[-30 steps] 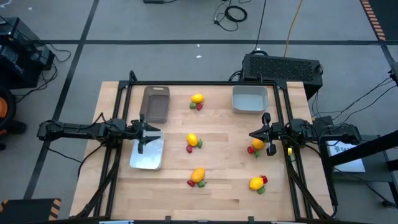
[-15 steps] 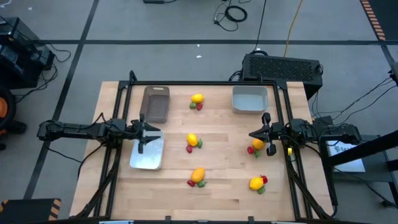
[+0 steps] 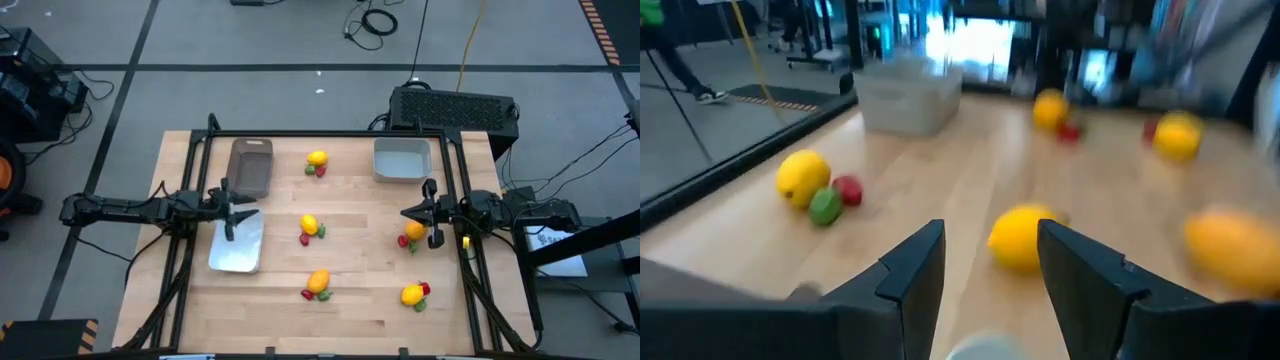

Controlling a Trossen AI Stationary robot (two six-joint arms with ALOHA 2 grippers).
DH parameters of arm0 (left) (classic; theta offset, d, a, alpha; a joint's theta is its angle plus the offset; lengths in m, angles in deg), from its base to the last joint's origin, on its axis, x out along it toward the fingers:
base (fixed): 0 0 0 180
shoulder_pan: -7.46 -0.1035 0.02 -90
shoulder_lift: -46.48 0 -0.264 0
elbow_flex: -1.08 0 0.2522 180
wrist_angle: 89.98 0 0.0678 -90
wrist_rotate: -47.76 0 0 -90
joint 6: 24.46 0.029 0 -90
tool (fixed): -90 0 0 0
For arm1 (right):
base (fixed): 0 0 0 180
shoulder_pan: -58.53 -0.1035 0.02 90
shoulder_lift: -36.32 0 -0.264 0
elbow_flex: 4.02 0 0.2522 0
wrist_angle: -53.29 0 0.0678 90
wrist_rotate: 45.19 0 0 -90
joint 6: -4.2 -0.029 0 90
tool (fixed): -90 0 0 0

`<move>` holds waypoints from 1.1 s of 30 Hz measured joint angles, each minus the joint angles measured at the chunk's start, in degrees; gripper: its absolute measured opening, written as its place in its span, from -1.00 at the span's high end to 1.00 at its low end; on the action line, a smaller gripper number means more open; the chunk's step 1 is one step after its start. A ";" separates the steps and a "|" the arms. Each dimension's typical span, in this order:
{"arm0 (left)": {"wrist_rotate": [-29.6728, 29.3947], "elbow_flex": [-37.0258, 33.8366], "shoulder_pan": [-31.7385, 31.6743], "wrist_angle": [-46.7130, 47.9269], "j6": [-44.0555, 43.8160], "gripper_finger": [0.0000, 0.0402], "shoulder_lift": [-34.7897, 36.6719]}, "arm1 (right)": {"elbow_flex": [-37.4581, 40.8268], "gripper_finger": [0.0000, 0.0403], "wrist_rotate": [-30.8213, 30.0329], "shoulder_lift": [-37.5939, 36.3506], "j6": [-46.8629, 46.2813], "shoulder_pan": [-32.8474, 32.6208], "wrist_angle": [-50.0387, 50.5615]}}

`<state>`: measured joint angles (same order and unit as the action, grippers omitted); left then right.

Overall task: Sort produce into baskets
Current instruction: Put the middle left yellow lemon into the black bin

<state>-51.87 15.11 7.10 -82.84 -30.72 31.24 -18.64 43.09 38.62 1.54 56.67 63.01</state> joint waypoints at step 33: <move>5.73 52.38 0.55 16.81 18.88 -0.04 -61.31 | -0.02 0.29 -9.94 34.27 -1.67 -5.22 -31.20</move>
<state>-46.14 67.49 7.65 -66.03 -11.84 -30.07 -18.66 33.15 72.89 -0.13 51.45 31.81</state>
